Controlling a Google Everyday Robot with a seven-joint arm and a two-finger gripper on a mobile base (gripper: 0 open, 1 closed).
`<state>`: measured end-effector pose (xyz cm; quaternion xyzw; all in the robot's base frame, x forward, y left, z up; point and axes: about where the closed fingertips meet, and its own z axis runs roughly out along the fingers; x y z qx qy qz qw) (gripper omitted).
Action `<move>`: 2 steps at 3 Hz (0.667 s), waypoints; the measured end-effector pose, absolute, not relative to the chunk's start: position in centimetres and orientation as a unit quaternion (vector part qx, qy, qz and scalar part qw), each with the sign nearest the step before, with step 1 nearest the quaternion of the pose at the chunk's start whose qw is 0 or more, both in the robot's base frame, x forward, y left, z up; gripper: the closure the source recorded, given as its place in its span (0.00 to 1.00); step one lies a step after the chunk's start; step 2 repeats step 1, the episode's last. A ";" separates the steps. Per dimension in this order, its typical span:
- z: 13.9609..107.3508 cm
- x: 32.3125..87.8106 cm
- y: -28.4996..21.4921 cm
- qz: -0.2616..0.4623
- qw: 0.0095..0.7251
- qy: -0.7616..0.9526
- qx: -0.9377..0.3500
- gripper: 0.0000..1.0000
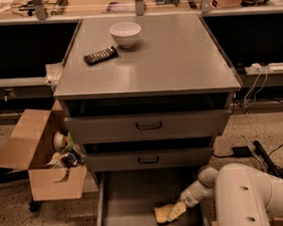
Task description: Place sponge into bottom drawer
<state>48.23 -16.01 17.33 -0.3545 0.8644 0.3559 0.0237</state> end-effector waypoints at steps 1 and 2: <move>19.5 48.6 -17.5 0.389 0.060 0.849 -0.354 0.00; 19.5 48.6 -17.5 0.389 0.060 0.849 -0.354 0.00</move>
Offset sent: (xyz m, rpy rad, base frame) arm 0.0000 0.0000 0.0000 0.0000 0.0000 0.0000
